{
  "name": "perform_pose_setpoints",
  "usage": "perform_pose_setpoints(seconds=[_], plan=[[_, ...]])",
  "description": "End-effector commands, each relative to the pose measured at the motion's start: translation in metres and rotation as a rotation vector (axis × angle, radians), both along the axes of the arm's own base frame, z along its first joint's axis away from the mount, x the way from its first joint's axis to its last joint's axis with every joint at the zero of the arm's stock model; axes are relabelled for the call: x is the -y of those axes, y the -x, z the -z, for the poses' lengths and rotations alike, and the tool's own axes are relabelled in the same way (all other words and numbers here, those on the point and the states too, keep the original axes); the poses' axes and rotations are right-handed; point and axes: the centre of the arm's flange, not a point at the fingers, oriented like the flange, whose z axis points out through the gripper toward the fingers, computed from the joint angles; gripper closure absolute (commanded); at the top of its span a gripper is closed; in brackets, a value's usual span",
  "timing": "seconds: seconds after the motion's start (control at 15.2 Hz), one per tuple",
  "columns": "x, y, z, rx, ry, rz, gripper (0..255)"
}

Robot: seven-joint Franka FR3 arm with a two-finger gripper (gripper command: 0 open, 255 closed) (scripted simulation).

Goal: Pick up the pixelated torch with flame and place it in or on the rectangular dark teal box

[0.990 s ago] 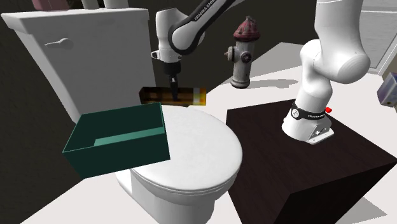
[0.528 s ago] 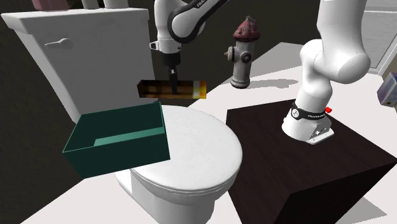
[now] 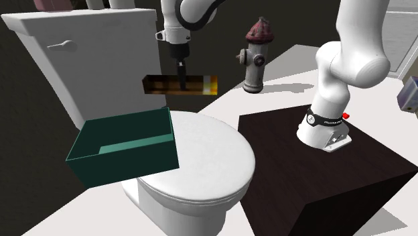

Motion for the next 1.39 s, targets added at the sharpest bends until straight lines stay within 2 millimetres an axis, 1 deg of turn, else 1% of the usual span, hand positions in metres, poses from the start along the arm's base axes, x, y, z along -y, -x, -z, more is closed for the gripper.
perform_pose_setpoints(seconds=[0.0,0.13,1.32], plan=[[0.001,0.000,-0.012,0.001,0.000,0.000,255],[0.001,0.000,-0.019,0.001,0.000,0.000,255],[-0.125,-0.202,-0.024,0.001,0.000,0.000,255]])
